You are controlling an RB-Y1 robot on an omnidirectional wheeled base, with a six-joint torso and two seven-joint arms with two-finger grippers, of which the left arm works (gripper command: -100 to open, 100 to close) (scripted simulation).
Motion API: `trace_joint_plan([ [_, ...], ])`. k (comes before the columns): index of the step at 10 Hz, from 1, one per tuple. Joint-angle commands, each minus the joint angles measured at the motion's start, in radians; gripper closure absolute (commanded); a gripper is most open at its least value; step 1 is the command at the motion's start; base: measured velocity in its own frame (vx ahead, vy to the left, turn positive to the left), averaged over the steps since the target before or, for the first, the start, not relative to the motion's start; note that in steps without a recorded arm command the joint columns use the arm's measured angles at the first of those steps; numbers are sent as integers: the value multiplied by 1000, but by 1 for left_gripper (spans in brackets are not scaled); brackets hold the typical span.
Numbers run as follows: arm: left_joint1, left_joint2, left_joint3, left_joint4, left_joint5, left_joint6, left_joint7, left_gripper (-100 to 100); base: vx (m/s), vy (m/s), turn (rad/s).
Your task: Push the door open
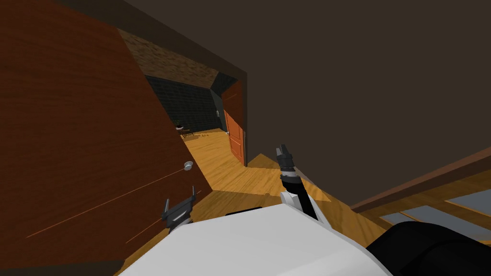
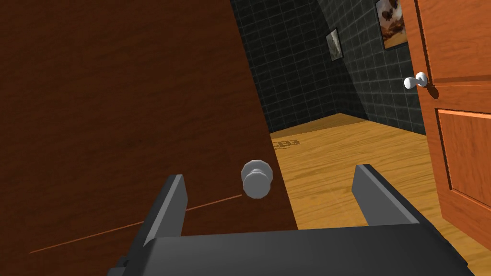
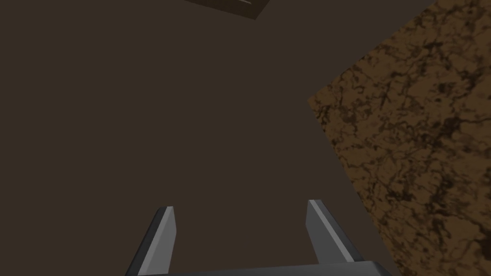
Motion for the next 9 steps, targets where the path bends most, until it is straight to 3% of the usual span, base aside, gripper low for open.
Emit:
trace_joint_plan([
  [1,5,7,-7,24,33,-17,26,-100,76,72,-148],
  [9,12,29,-44,156,175,-98,137,-100,66,75,-136],
])
